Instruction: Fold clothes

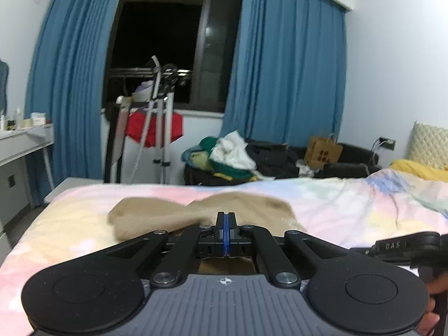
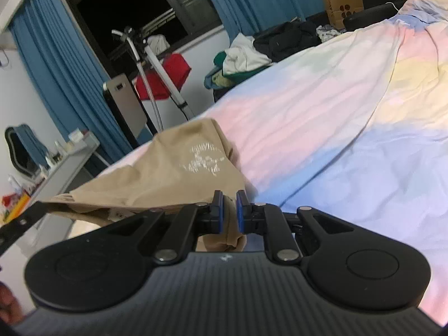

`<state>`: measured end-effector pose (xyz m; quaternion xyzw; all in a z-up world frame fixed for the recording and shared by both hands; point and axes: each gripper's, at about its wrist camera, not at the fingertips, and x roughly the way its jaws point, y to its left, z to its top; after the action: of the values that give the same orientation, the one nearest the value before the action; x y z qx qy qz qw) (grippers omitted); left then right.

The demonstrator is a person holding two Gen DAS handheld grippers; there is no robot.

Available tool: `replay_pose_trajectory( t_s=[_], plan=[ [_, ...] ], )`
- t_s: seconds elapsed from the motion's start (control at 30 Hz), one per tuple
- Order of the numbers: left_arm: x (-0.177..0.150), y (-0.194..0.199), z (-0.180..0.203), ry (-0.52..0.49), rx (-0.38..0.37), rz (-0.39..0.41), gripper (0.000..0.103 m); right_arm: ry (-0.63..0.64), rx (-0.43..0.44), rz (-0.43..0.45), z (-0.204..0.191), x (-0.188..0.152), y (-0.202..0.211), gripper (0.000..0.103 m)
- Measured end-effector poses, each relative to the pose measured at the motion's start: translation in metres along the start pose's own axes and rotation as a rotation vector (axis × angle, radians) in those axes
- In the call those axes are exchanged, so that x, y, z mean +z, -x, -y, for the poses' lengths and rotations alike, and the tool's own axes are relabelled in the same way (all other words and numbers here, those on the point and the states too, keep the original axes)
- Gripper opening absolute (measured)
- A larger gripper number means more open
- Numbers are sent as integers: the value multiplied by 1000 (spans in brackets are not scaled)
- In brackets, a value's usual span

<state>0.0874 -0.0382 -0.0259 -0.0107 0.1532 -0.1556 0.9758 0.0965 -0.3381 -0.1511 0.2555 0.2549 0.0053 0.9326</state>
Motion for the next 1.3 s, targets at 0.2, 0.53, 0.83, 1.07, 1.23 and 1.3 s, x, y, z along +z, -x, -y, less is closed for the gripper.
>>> replay_pose_trajectory(
  t_s=[0.2,0.53,0.83,1.07,1.23,1.3],
  plan=[
    [-21,-10,-16,20,33,-127,1,54,-1,-55,-11,-9,4,16],
    [-61,-34,12,-285,46,-185,61,150,-99,-5,-26,-17,21,50],
    [-98,-73,42,-542,89,-217,69,57,-102,-78,-9,-21,4,50],
    [-99,-78,48,-608,102,-177,19,25,-66,-101,-6,-23,-4,51],
    [-58,-48,40,-426,101,-43,14,107,-33,-73,-23,-25,-4,52],
    [-42,-34,33,-330,85,-2,14,177,-11,-62,-35,-29,-4,52]
  ],
)
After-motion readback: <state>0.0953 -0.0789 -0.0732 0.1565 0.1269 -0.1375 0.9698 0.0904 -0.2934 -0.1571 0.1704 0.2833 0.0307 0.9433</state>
